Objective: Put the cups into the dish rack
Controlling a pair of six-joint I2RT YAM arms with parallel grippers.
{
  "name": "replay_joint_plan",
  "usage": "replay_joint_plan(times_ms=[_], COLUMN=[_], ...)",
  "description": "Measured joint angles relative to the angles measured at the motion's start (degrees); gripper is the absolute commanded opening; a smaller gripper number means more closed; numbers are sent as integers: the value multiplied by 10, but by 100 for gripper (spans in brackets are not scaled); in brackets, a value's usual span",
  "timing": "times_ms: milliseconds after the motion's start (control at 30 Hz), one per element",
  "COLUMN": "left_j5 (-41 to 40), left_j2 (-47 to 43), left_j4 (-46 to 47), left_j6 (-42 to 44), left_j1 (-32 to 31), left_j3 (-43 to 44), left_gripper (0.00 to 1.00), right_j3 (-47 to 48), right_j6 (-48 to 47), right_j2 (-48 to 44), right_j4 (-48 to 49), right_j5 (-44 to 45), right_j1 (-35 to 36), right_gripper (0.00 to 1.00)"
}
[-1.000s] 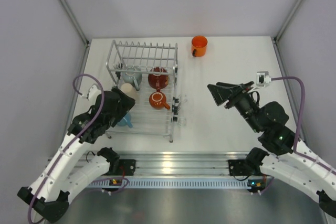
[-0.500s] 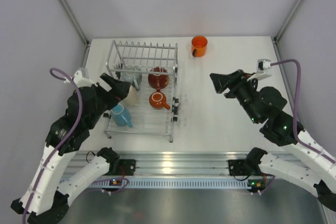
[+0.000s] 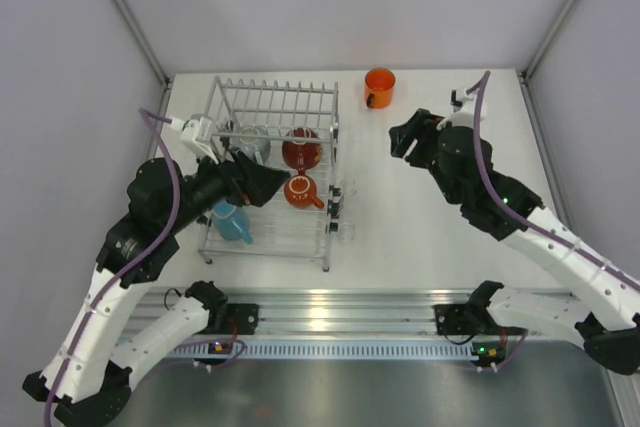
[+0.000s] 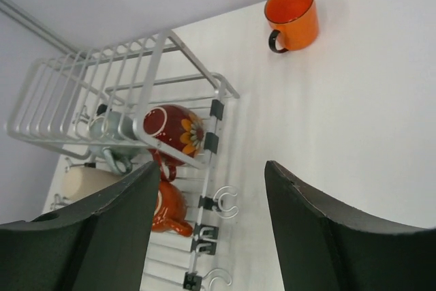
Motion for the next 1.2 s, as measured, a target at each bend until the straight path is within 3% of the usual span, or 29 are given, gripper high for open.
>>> replay_joint_plan(times_ms=[100,233,367,500,900,1200], left_j5=[28,43,41,26,-34,-73], left_j2=[-5,-16,-35,-53,-65,-88], left_j4=[12,25,32,35,63,77], left_j6=[19,34,40,40,56,57], left_j1=[0,0,0,0,0,0], left_j3=[-1,-14,-41,-66,-84,-108], left_gripper=[96,96,96,96,97,97], right_j3=[14,22,31,76,296,395], right_j6=[-6,2,18,33,76,97], right_j2=[40,104,181,279,566,701], right_j4=[2,29,56,81,124,139], right_j5=[-3,-59,-102,-150,-258,-292], right_j1=[-25,-118,-212,-261,-312,-316], right_gripper=[60,58,57,56,51,47])
